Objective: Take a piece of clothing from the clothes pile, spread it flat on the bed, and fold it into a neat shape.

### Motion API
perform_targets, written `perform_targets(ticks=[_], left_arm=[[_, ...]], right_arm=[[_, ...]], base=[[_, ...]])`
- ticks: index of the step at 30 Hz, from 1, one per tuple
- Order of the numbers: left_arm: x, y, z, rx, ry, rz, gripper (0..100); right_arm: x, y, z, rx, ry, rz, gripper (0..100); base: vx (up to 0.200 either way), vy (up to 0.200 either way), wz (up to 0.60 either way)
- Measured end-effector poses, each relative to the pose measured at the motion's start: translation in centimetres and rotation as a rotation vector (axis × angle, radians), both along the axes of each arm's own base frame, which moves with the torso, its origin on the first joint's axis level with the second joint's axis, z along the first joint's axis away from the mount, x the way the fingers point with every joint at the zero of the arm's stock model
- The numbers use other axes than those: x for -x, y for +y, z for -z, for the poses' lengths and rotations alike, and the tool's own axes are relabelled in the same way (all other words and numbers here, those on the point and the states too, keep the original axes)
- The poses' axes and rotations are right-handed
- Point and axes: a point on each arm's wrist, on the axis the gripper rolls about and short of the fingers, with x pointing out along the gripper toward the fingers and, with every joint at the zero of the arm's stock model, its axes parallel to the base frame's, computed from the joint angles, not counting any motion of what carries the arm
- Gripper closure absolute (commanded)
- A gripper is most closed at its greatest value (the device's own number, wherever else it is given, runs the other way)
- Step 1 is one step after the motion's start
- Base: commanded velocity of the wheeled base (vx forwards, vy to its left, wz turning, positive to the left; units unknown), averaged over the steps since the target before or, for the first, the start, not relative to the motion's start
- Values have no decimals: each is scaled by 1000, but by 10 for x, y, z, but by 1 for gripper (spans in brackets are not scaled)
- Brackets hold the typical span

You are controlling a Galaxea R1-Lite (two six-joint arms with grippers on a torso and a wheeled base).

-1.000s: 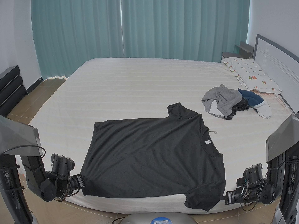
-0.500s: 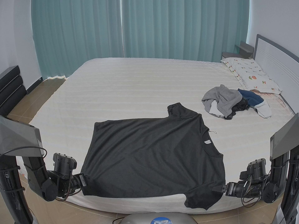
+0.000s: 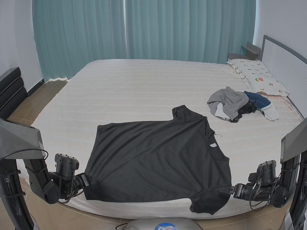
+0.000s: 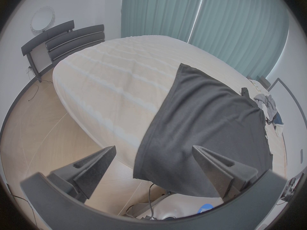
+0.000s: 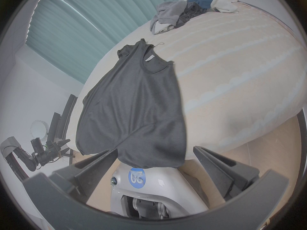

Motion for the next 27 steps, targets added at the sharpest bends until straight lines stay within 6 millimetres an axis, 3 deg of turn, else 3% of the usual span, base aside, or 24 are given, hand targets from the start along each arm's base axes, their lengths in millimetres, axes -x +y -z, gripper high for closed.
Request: perform_targets(ticks=[10,16,27], left_arm=[[-7,-2,-3,29,-33,-36,0],[-8,-3,-8,43,-57,-45,0],[2,-2,-32,50,-100,-35,0]], right_arm=[[-3,1,-2,-24,-28,21,0],[-6,3,-6,-62,-60,50,0],[-6,5,-6,-66,-62,49,0]], base=[[0,0,0],[200,0,0],[0,0,0]])
